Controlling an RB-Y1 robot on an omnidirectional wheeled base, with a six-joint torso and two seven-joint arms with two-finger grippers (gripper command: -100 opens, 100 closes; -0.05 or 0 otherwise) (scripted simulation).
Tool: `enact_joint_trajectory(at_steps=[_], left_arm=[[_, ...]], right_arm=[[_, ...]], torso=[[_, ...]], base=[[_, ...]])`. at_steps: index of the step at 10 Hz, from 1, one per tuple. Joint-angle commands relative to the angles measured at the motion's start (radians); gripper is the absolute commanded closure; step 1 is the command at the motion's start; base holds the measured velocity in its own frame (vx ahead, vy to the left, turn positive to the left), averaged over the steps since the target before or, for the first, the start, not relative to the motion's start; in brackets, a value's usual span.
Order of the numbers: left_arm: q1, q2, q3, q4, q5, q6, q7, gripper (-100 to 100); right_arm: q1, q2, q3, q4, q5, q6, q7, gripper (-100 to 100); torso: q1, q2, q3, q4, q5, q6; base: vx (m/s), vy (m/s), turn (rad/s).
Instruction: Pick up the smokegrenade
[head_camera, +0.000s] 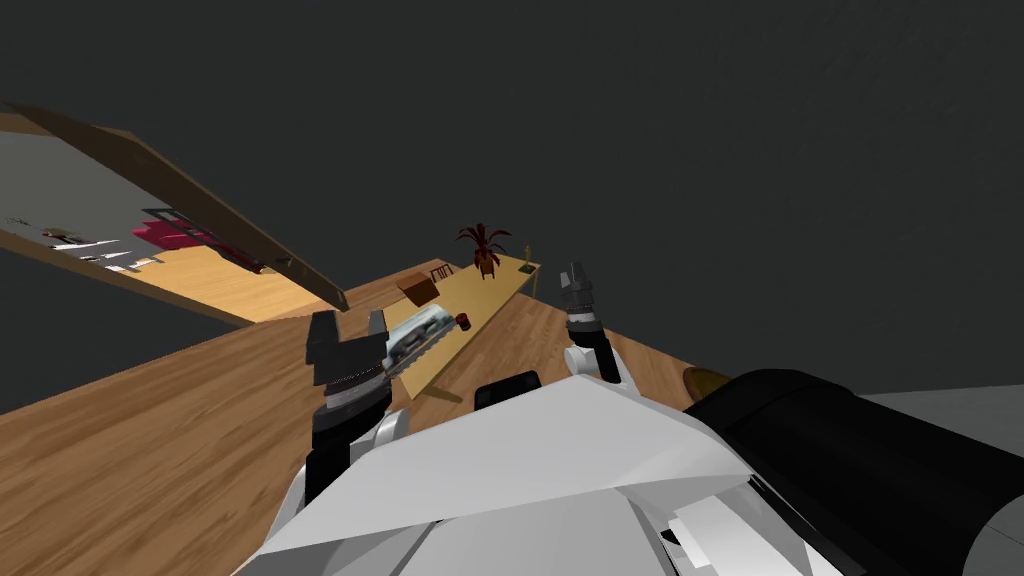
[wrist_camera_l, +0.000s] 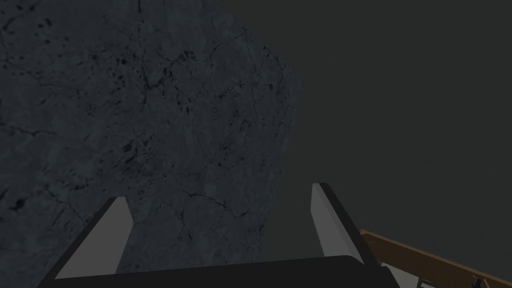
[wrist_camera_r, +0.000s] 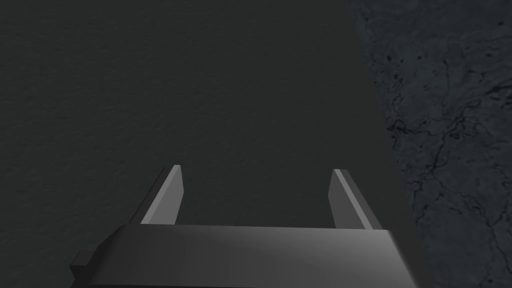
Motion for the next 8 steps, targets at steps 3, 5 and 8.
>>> enact_joint_trajectory(at_steps=[3, 5, 8], left_arm=[[0.084, 0.072, 0.058, 0.07, -0.006, 0.022, 0.011, -100], [0.14, 0.088, 0.102, 0.121, -0.009, 0.035, 0.018, -100], [0.202, 0.092, 0.149, 0.176, -0.013, 0.048, 0.025, -100]], right_arm=[[0.0, 0.0, 0.0, 0.0, 0.0, 0.0, 0.0, 0], [0.0, 0.0, 0.0, 0.0, 0.0, 0.0, 0.0, 0], [0.0, 0.0, 0.0, 0.0, 0.0, 0.0, 0.0, 0]], torso=[[-0.002, -0.001, -0.001, 0.0, 0.0, 0.0], [-0.004, -0.003, -0.002, -0.001, -0.001, 0.0], [-0.001, -0.002, -0.001, -0.001, -0.001, 0.0]], base=[[0.086, -0.083, -0.132], [0.11, -0.109, -0.149], [0.094, -0.07, -0.114]])
